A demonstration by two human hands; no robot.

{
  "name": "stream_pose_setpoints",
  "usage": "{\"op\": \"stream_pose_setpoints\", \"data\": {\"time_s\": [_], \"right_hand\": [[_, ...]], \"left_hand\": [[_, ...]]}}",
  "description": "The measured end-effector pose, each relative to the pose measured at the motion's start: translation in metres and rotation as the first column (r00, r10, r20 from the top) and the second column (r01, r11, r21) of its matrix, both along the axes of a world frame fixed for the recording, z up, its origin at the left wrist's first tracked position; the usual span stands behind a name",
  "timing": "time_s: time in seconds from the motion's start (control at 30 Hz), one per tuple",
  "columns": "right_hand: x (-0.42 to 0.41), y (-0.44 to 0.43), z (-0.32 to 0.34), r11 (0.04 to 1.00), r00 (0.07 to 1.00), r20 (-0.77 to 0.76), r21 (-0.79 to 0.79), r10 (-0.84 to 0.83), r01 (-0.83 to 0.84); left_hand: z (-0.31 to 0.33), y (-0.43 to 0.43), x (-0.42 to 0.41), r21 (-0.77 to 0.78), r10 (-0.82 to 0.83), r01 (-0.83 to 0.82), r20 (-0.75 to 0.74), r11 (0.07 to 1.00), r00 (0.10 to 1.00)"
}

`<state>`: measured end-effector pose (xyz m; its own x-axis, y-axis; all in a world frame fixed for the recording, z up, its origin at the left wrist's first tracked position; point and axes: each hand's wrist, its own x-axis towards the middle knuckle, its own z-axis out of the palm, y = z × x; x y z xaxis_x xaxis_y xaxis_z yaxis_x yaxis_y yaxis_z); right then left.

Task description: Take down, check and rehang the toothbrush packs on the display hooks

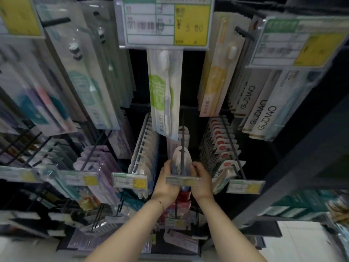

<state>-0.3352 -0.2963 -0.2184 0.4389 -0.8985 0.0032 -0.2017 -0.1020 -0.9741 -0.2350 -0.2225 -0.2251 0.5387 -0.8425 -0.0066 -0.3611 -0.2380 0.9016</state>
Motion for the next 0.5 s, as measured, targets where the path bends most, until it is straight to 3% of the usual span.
{"op": "stream_pose_setpoints", "data": {"time_s": [0.23, 0.5], "right_hand": [[-0.01, 0.014, -0.004, 0.989, 0.994, -0.034, -0.11, -0.106, 0.101], [-0.028, 0.058, 0.007, 0.992, 0.993, 0.032, -0.034, -0.117, 0.118]], "left_hand": [[-0.01, 0.018, -0.014, -0.007, 0.015, -0.015, 0.005, 1.0, 1.0], [0.001, 0.055, -0.028, 0.016, -0.007, 0.007, 0.038, 1.0, 0.999]]}}
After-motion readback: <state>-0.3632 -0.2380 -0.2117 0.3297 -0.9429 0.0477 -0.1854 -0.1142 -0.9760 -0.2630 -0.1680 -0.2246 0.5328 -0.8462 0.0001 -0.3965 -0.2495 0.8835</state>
